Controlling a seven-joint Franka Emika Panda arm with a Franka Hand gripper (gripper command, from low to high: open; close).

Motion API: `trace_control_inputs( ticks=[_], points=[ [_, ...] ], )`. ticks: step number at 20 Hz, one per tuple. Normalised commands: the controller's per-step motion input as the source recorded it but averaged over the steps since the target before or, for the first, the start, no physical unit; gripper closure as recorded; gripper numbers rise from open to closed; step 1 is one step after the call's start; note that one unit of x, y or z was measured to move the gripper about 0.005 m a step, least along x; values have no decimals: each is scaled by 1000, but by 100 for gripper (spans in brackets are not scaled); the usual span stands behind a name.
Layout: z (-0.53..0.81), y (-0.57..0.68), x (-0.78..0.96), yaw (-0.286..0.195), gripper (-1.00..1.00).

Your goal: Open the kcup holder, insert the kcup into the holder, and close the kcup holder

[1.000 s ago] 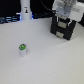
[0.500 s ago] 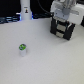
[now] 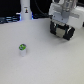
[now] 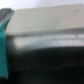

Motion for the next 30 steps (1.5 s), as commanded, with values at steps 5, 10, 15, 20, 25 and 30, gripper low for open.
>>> trace_control_inputs(
  ticks=[5,10,15,20,25,30],
  points=[
    [149,-275,952,-62,100],
    [152,-296,915,-68,100],
    [146,-323,885,-68,100],
    [155,-363,844,-74,100],
    [169,-174,623,-59,-100],
    [298,-72,247,-80,-100]
  ],
)
